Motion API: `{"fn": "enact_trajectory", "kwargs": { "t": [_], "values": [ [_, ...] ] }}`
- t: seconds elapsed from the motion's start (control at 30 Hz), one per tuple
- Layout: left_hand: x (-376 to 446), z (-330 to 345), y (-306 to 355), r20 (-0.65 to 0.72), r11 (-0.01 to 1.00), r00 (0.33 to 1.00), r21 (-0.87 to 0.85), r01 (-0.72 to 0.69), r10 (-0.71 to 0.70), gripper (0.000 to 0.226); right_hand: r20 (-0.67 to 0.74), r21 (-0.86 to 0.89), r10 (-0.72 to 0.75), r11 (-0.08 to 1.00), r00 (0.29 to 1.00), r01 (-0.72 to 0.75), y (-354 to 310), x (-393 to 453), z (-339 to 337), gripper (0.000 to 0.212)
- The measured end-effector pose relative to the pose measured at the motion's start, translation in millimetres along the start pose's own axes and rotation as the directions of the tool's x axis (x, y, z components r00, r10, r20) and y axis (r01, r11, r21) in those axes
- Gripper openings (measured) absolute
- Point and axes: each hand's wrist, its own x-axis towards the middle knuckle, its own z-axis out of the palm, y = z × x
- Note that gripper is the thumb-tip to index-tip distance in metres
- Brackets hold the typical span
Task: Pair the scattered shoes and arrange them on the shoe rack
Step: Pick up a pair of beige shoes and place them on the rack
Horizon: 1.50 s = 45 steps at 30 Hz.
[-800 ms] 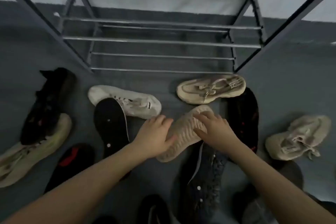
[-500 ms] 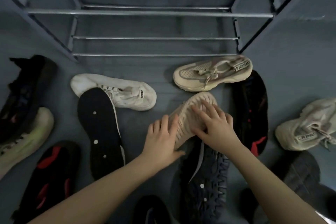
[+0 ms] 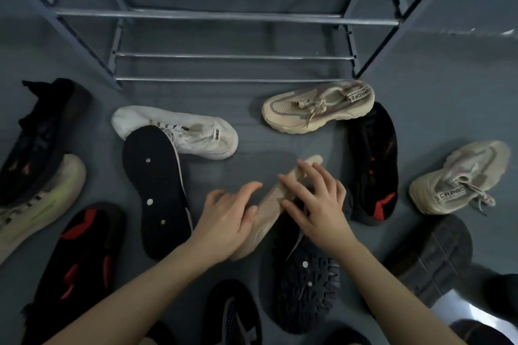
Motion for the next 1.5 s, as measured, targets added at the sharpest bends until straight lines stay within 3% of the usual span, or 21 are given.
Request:
{"fn": "enact_trajectory", "kwargs": {
  "t": [0.1,0.2,0.27,0.37,0.43,0.53,0.73,0.83,1.03,1.17,1.3,1.5],
  "values": [
    [-2,7,-10,-0.141,0.988,0.988,0.15,-0.039,0.061,0.039,-0.019,-0.006,0.005,1.0,1.0,-0.005,-5,12,10,0.047],
    [-11,14,-11,-0.248,0.975,0.966,0.22,-0.023,0.078,0.056,0.019,0.082,0.046,0.996,0.999,-0.047,-10,44,11,0.049],
    [-14,19,-10,-0.217,0.96,0.976,0.263,0.093,-0.035,0.083,0.103,0.139,0.074,0.986,0.992,-0.088,-11,58,15,0.046],
    [-10,21,-18,-0.125,0.915,0.975,0.34,0.217,-0.184,0.116,0.199,0.009,0.088,0.996,0.976,-0.091,-5,54,31,0.043],
    [-8,26,-23,-0.078,0.885,0.975,0.41,0.22,-0.207,0.129,0.171,-0.065,0.138,0.99,0.976,-0.128,-4,43,36,0.048],
    [-5,29,-25,-0.121,0.866,0.976,0.451,0.217,-0.182,0.118,0.128,-0.036,0.218,0.976,0.968,-0.215,-15,31,39,0.051],
    [-6,2,-29,-0.315,0.934,0.944,0.3,0.194,-0.095,0.08,0.097,0.299,0.2,0.928,0.975,-0.22,-37,25,33,0.042],
    [-18,-8,-22,-0.347,0.954,0.936,0.256,0.154,-0.058,0.072,0.097,0.225,0.121,0.964,0.988,-0.14,-49,21,26,0.048],
    [-49,-1,-25,-0.289,0.937,0.954,0.306,0.167,-0.076,0.056,0.203,0.244,0.063,0.963,0.977,-0.113,-59,-8,36,0.03],
    [-53,1,-26,-0.247,0.921,0.968,0.362,0.142,-0.052,0.053,0.149,0.237,0.048,0.968,0.988,-0.083,-55,-18,35,0.024],
    [-50,0,-24,-0.279,0.927,0.959,0.344,0.149,-0.051,0.052,-0.034,0.235,0.044,0.971,0.998,-0.035,-61,-13,37,0.014],
    [-57,-1,-28,-0.241,0.923,0.97,0.37,0.107,-0.016,0.079,-0.141,0.308,0.051,0.951,0.989,-0.005,-58,-5,37,0.012]
  ]
}}
